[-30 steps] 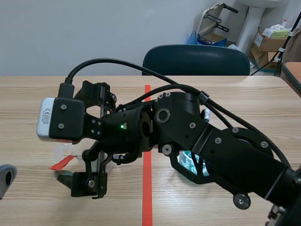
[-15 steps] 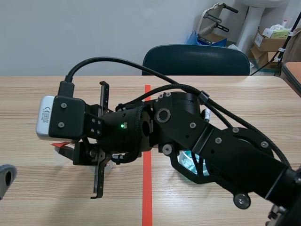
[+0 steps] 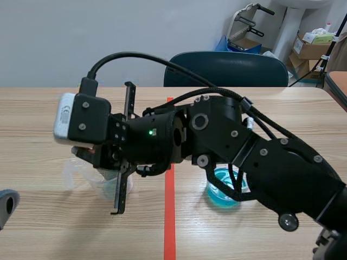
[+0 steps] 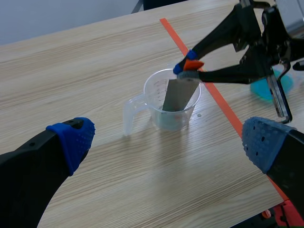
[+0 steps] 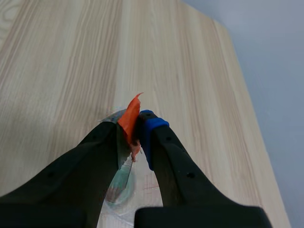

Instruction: Do the redox reaction experiment

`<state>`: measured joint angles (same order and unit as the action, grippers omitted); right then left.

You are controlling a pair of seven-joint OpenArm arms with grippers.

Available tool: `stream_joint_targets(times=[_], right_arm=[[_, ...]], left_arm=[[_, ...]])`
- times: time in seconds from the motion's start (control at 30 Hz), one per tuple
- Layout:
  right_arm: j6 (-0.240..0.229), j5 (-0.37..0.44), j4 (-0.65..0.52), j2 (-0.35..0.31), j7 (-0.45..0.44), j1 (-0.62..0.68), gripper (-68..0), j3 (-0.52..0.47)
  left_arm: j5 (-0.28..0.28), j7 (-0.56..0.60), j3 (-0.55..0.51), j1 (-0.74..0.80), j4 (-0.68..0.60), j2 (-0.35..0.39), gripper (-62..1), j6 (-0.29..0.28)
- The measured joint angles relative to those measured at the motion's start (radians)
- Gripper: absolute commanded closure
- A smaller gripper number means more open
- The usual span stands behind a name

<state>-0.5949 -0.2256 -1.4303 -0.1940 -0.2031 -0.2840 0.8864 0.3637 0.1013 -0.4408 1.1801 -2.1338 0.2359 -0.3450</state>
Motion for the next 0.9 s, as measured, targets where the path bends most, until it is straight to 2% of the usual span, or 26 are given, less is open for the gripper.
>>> stream_joint_targets(times=[0.13,0.37,0.6,0.9], right_arm=[[0.0,0.068,-0.015,0.0,0.03,0.0,-0.8,-0.038],[-0.015,0.151,-0.088,0.0,0.165,-0.004,-0.8,-0.055],[-0.014,0.323,-0.146,0.0,0.299,-0.071,-0.8,-0.055],[-0.013,0.531,-0.233,0.0,0.525,-0.134,-0.9,-0.055]], left_arm=[[0.0,0.0,0.0,0.0,0.0,0.0,-62.3,0.0],[0.0,0.0,0.0,0.0,0.0,0.0,-62.3,0.0],[0.0,0.0,0.0,0.0,0.0,0.0,-62.3,0.0],[0.0,0.0,0.0,0.0,0.0,0.0,-62.3,0.0]])
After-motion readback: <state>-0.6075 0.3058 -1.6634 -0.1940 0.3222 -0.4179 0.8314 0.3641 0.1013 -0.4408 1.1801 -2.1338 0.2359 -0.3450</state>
